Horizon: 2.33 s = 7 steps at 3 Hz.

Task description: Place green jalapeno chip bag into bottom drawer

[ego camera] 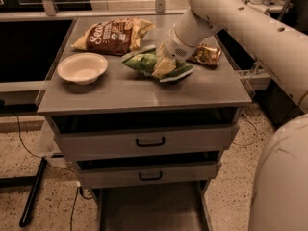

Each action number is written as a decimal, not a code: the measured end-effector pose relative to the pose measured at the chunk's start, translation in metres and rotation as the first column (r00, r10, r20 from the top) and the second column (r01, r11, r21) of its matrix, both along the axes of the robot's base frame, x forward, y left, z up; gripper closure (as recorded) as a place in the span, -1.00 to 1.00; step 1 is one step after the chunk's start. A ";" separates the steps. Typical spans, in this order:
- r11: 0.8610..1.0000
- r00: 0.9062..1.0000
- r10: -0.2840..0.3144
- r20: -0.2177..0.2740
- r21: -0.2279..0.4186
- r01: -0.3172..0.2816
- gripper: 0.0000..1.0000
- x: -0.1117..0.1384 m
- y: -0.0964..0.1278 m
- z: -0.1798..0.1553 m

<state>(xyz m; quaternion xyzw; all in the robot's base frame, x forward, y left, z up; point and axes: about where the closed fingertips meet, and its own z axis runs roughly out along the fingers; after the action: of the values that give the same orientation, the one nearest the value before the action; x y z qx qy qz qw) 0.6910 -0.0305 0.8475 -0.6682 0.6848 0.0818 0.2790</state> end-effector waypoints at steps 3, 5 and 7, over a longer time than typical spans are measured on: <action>1.000 1.000 0.000 0.000 0.000 0.000 1.00 0.000 0.000 0.005; 0.999 0.999 -0.023 0.039 0.049 0.021 1.00 -0.050 -0.010 0.048; 0.996 0.991 -0.086 0.103 0.012 0.085 1.00 -0.119 -0.061 0.078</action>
Offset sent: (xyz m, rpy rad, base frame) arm 0.0000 0.0000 0.0000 0.0000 0.0001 0.0000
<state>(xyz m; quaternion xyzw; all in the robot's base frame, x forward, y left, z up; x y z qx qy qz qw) 0.5724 -0.0915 0.9258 -0.6405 0.6972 0.0378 0.3197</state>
